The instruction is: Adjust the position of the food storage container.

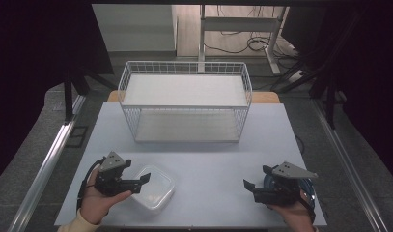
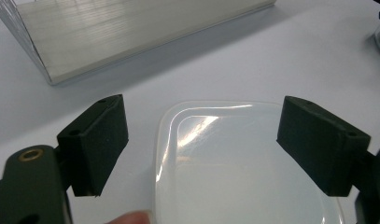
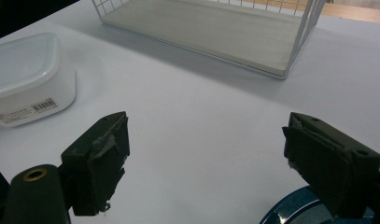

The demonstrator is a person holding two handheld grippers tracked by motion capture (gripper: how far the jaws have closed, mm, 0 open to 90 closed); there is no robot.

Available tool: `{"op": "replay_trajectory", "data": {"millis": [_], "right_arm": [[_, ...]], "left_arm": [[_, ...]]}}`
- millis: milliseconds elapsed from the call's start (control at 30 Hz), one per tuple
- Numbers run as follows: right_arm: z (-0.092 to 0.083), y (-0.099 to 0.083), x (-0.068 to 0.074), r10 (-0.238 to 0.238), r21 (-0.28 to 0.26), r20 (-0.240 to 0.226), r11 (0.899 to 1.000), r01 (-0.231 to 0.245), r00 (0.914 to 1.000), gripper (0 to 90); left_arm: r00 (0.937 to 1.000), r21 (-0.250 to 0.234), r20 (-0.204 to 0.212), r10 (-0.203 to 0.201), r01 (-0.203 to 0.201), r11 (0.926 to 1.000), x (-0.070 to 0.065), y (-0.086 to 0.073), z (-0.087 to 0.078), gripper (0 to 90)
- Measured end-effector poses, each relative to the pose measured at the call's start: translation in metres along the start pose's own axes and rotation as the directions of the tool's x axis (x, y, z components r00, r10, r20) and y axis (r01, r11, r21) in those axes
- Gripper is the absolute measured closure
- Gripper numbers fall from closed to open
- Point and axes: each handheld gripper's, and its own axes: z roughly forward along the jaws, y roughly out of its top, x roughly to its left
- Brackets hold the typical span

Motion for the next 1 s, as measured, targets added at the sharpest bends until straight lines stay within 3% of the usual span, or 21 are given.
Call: {"op": "replay_trajectory", "data": {"millis": [733, 900, 1000], "right_arm": [[-0.002, 0.002, -0.002, 0.041, 0.015, -0.008, 0.999, -0.041, 0.9991, 18.0], [-0.013, 0.011, -0.006, 0.039, 0.029, -0.001, 0.999, -0.039, 0.9992, 19.9], [-0.022, 0.015, -0.015, 0.052, 0.045, 0.033, 0.998, -0.053, 0.9981, 21.4]], "left_arm": [[1.0, 0.003, 0.007, 0.001, -0.001, 1.0, 0.0, 0.001, 0.001, 16.4], [0.9998, 0.006, 0.02, 0.001, -0.001, 1.0, -0.002, 0.002, 0.003, 16.4], [0.9995, 0.003, 0.03, 0.004, -0.004, 1.0, -0.002, 0.002, 0.001, 16.4]]}}
